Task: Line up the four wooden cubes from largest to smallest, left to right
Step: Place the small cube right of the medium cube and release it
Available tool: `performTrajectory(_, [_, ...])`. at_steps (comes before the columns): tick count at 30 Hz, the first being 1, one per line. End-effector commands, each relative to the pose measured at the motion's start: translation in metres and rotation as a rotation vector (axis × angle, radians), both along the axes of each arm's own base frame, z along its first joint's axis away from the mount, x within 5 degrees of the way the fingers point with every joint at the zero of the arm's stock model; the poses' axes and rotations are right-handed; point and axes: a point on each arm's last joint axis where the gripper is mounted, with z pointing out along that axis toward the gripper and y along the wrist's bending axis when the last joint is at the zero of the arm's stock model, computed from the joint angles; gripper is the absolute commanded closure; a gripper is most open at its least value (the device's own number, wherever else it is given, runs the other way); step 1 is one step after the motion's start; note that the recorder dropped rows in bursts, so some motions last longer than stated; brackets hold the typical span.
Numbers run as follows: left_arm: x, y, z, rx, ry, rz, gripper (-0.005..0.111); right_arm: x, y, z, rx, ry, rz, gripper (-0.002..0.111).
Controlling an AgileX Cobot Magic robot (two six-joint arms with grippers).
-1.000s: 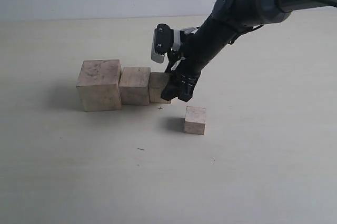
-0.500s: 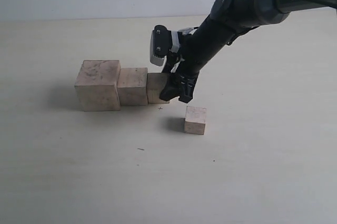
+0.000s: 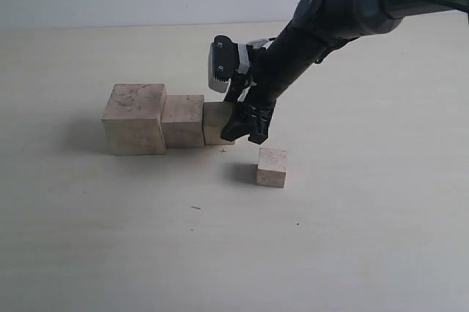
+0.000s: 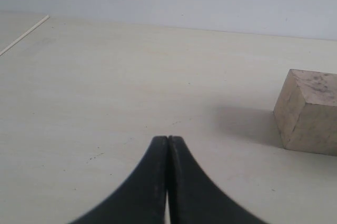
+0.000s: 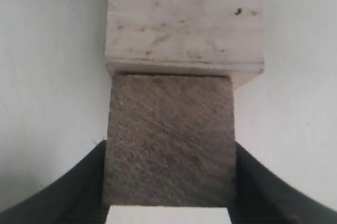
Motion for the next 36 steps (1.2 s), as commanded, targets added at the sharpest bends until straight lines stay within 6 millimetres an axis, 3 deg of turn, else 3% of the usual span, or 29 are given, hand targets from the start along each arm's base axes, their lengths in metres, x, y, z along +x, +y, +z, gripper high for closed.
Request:
performTrajectory(1, [0.0,0.0,0.0,0.004,-0.016,-0.005,0.107,-0.004,0.005,0.0,0.034,0.043,-0.015,0.101])
performTrajectory(16, [0.0,0.0,0.0,0.004,-0.016,-0.005,0.107,-0.003,0.004,0.001,0.03,0.045,-0.029,0.039])
performTrajectory(19, [0.0,0.0,0.0,0.004,-0.016,-0.005,0.107,0.0,0.005,0.005,0.037,0.02,-0.057,0.031])
performTrajectory(32, [0.0,0.0,0.0,0.004,-0.016,-0.005,0.107,-0.007,-0.007,0.057,-0.024,0.061,-0.205,0.029])
performTrajectory(36, [0.0,0.0,0.0,0.004,-0.016,-0.005,0.107,-0.018,-0.019,0.079,-0.116,0.11,-0.237,0.039])
